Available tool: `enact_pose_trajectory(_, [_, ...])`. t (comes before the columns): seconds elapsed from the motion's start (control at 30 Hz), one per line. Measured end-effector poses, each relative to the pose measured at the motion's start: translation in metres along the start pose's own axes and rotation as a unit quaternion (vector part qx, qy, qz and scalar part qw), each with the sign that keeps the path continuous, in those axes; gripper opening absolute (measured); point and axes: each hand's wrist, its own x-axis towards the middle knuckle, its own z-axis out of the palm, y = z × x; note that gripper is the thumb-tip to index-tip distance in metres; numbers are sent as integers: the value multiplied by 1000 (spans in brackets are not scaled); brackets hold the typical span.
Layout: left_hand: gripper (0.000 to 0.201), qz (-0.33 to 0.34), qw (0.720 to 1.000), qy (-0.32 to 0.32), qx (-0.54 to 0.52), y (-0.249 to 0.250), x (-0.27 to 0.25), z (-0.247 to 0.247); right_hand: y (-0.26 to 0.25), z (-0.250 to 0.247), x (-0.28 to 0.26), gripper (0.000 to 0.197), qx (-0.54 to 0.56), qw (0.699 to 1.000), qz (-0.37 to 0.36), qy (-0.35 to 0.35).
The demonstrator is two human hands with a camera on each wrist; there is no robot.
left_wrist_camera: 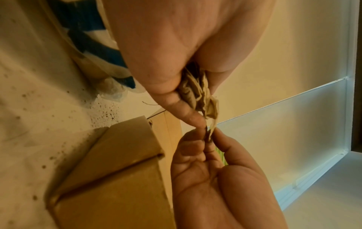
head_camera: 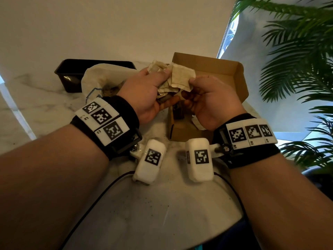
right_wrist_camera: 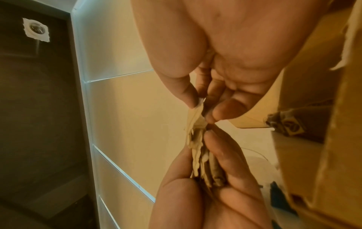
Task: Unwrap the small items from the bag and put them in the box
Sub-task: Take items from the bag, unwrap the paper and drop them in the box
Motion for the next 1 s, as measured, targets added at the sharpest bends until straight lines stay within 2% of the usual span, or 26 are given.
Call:
enact_pose_trajectory(0.13, [28,-2,1000,17,-7,-1,3,-1,-2,-5,2,5,2,1000,-5,28])
enact_pose_trajectory(0.23, [16,-6,999,30,-14,-2,3,0,-6,-8,1,16,-18,998,-17,63])
enact_pose_trajectory(0.3, [16,-16,999,32,-11,-2,4,0,-13,-14,-1,19,-70,992,-29,103])
enact_pose_trajectory(0.37, [25,-35,999,22,4,-2,4,-1,-23,-24,-1,19,-183,973,-42,131])
enact_pose_trajectory(0.47, [31,-66,997,2,31,-3,2,0,-41,-36,-4,16,-373,921,-31,108])
enact_pose_trajectory(0.57, [30,-78,996,-7,51,-4,1,2,-51,-39,-9,19,-530,846,-11,58])
enact_pose_trajectory(0.77, [25,-83,995,-9,52,-3,-3,3,-56,-27,-8,20,-719,692,41,-49])
enact_pose_trajectory(0.9, [20,-87,995,-4,47,-2,-3,3,-56,-24,-14,25,-769,631,73,-76])
enact_pose_trajectory(0.93, [18,-88,995,-3,45,-2,-3,3,-56,-25,-13,25,-769,630,81,-75])
enact_pose_trajectory(1.0, [16,-88,995,-3,46,-2,-3,3,-55,-28,-11,24,-750,652,97,-61])
